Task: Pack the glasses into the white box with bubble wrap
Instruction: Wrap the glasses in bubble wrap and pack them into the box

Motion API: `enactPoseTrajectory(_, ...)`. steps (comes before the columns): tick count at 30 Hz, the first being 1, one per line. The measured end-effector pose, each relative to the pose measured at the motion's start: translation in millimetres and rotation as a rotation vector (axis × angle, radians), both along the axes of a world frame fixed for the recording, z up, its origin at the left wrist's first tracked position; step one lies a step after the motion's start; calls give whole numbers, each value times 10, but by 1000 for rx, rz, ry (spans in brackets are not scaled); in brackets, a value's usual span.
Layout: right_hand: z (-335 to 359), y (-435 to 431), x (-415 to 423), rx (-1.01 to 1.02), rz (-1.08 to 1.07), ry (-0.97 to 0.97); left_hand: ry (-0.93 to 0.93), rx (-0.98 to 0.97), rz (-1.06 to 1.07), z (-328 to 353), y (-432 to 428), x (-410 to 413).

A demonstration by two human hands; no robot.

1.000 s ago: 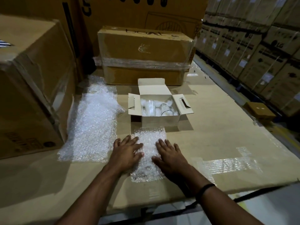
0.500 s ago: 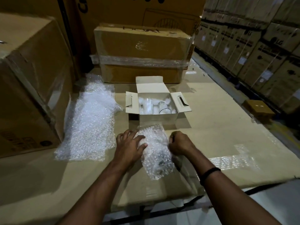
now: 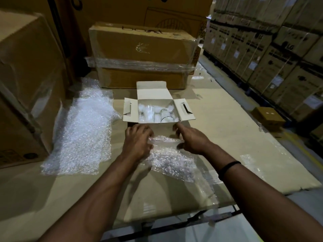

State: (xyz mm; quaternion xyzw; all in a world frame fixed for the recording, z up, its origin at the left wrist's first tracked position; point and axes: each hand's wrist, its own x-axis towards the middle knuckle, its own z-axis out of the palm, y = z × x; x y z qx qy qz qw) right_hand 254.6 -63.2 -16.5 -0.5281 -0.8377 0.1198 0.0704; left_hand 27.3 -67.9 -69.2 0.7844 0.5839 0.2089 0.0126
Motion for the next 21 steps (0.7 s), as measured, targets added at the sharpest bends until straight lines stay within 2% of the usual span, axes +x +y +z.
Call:
enactPoseTrajectory(2, -76, 0, 94, -14, -43, -95, -44, 92, 39, -42, 1, 16)
enactPoseTrajectory(4, -175, 3, 145, 116, -79, -144, -100, 204, 36, -84, -4, 14)
enactPoseTrajectory(6, -221, 13, 153, 278, -116, -105, -150, 282, -7, -86, -24, -3)
enactPoseTrajectory(11, -360, -136, 61, 504, -30, -96, -162, 221, -21, -110, -56, -126)
enactPoseTrajectory(13, -478, -248, 35, 482, 58, -90, -131, 154, -70, -147, -106, -203)
enactPoseTrajectory(16, -668, -334, 60, 339, 190, -123, -74, 118, -234, -176, -154, -337)
enactPoseTrajectory(21, -707, -350, 166, 133, 226, -165, -83, -26, -305, -307, -186, -510)
